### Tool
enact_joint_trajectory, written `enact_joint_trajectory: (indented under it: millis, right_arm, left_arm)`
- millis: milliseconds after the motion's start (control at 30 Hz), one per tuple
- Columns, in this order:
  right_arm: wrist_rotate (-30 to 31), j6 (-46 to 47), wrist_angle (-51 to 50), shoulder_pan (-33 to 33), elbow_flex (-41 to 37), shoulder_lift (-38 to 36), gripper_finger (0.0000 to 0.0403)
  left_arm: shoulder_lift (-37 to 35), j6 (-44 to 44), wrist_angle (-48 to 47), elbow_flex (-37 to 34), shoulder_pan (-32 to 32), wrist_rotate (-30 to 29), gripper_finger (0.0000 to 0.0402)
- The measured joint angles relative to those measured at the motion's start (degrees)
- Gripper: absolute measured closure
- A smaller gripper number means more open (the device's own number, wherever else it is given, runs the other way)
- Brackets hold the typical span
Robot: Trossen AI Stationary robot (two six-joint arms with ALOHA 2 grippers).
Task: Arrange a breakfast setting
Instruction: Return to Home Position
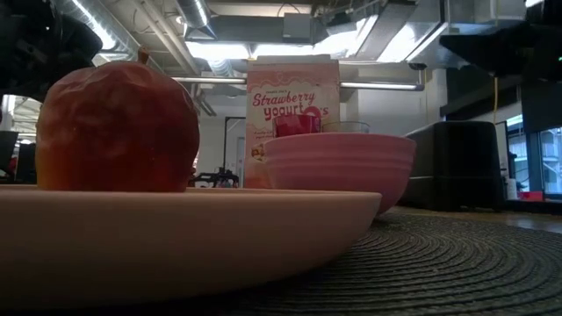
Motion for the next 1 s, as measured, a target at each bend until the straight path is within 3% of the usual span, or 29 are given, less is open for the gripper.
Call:
enact_joint_trajectory:
  millis: [133,400,600,1000]
  right_arm:
    - [0.91,0.36,-7.88,0.00,0.00,-8.69,0.0403]
    - [3.26,7.25,-20.99,-0.04,-0.01,-8.23,0.0403]
    - [-2.97,9.15,-22.11,0.00,0.02,-6.16,0.0403]
    - [-2.63,10.91,-22.24,-0.04,0.04,0.73,0.0402]
  left_arm:
    - [0.02,-0.68,-0.02,0.00,-0.01,0.41,0.0397]
    - [0.02,-1.05,0.15,0.02,-0.02,0.85,0.0397]
    - [0.00,-1.13,-0.03,0.01,0.00,-0.74,0.0397]
    - [0.00,-1.01,-0.11,0.00,0.00,-0.90,0.0397]
